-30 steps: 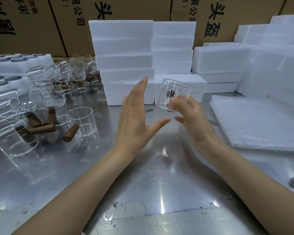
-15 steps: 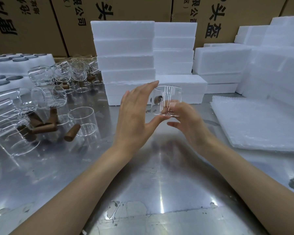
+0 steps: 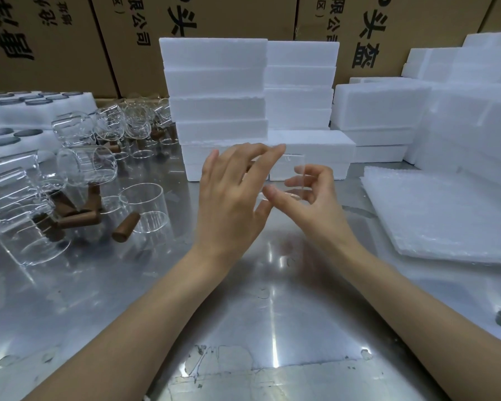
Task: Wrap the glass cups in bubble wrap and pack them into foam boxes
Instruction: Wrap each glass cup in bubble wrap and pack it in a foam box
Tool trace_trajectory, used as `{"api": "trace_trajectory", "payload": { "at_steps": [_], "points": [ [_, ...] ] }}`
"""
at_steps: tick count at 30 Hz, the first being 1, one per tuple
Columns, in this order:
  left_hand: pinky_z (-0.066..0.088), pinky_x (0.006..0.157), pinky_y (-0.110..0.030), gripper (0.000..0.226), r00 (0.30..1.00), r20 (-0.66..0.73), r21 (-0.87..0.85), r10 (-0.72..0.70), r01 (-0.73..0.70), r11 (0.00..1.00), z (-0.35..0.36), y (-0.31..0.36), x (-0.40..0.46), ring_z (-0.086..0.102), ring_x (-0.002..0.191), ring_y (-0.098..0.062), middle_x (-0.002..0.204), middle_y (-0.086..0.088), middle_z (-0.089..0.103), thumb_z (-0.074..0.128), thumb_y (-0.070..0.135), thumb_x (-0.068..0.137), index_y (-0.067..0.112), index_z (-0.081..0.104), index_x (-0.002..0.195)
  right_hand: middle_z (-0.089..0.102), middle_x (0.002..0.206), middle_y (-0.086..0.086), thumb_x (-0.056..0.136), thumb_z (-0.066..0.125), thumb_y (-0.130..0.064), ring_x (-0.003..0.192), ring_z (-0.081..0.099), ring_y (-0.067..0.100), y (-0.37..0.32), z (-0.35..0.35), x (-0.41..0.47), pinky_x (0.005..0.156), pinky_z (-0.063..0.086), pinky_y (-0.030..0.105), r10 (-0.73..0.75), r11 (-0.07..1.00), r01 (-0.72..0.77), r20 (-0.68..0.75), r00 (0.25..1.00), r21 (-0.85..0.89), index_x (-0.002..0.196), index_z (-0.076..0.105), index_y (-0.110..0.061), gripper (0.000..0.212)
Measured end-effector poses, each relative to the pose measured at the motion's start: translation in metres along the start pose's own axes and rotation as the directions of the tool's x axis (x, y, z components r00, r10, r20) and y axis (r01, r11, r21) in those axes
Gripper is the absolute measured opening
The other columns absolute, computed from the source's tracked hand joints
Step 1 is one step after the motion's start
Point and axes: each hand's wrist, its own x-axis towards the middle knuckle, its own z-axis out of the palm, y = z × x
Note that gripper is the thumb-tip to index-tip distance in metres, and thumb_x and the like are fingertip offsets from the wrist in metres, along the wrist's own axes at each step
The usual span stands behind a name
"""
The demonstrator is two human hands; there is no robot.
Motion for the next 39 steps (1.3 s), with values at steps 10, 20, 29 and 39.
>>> {"api": "trace_trajectory", "payload": {
  "at_steps": [10, 20, 29, 39],
  "points": [
    [0.015, 0.117, -0.05, 0.095, 0.985, 0.07, -0.188, -0.157, 0.168, 0.968, 0.003, 0.001, 0.0, 0.026, 0.14, -0.018, 0.148, -0.004, 0.035, 0.079, 0.04, 0.075, 0.013, 0.025, 0.148, 0.063, 0.102, -0.002, 0.068, 0.076, -0.042, 0.106, 0.062, 0.017, 0.005, -0.011, 0.009, 0.098, 0.048, 0.04, 0.152, 0.976, -0.152, 0.018, 0.988, 0.154, 0.104, 0.055, -0.02, 0.047],
    [0.024, 0.11, -0.012, 0.107, 0.84, 0.325, -0.492, -0.434, 0.542, 0.681, 0.008, -0.011, -0.005, 0.033, 0.134, 0.004, 0.141, 0.019, 0.039, 0.078, 0.052, 0.06, 0.024, 0.027, 0.148, 0.069, 0.092, -0.006, 0.051, 0.066, -0.052, 0.102, 0.065, 0.011, 0.005, -0.017, 0.011, 0.099, 0.045, 0.035, 0.173, 0.939, -0.202, 0.126, 0.977, 0.279, 0.095, 0.063, -0.024, 0.052],
    [0.026, 0.098, 0.001, 0.069, 0.86, 0.366, -0.585, -0.355, 0.509, 0.631, 0.013, -0.014, -0.005, 0.041, 0.122, 0.017, 0.133, 0.023, 0.05, 0.081, 0.029, 0.073, 0.03, 0.051, 0.134, 0.066, 0.118, 0.011, 0.066, 0.062, -0.042, 0.103, 0.064, 0.014, 0.001, -0.015, 0.009, 0.103, 0.043, 0.036, 0.198, 0.937, -0.258, 0.252, 0.947, 0.235, 0.098, 0.065, -0.021, 0.039],
    [0.022, 0.116, -0.049, 0.05, 0.879, 0.245, -0.398, -0.409, 0.476, 0.784, 0.01, -0.014, -0.007, 0.047, 0.11, 0.016, 0.107, 0.026, 0.062, 0.085, 0.029, 0.07, 0.022, 0.06, 0.114, 0.063, 0.123, -0.013, 0.071, 0.056, -0.053, 0.115, 0.057, 0.002, 0.003, -0.018, 0.011, 0.106, 0.037, 0.041, 0.212, 0.936, -0.259, 0.204, 0.956, 0.24, 0.114, 0.057, -0.035, 0.047]
  ]
}}
